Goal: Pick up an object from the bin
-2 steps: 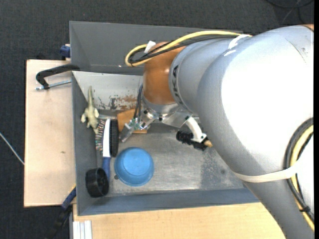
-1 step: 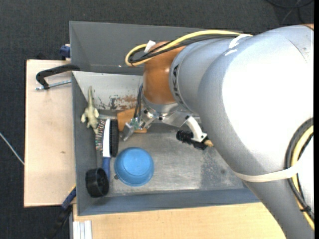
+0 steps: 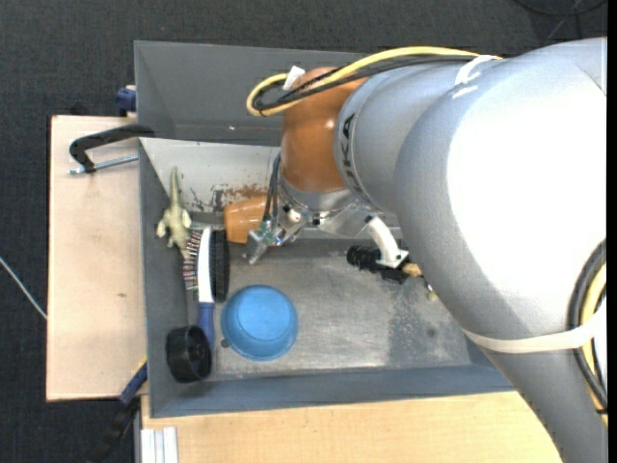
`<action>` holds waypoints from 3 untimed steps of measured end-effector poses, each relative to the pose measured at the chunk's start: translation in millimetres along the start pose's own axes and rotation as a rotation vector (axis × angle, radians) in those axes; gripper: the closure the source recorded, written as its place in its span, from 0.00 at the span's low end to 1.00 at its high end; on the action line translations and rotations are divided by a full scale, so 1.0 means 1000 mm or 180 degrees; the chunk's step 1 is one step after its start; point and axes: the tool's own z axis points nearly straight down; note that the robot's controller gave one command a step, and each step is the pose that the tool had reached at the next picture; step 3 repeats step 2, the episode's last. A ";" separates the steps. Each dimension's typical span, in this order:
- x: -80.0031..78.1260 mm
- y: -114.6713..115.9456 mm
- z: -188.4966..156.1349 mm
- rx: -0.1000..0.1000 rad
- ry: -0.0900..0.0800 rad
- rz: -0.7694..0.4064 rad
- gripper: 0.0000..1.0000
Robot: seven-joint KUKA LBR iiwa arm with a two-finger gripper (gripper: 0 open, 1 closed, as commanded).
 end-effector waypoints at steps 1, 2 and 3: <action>-0.001 0.002 -0.062 -0.0038 -0.0007 -0.0008 1.00; -0.001 0.003 -0.067 -0.0021 -0.0002 -0.0016 1.00; -0.001 0.003 -0.067 -0.0021 -0.0002 -0.0016 1.00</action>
Offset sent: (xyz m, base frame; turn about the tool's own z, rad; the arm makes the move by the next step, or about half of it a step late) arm 0.0000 0.0000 0.0573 0.0000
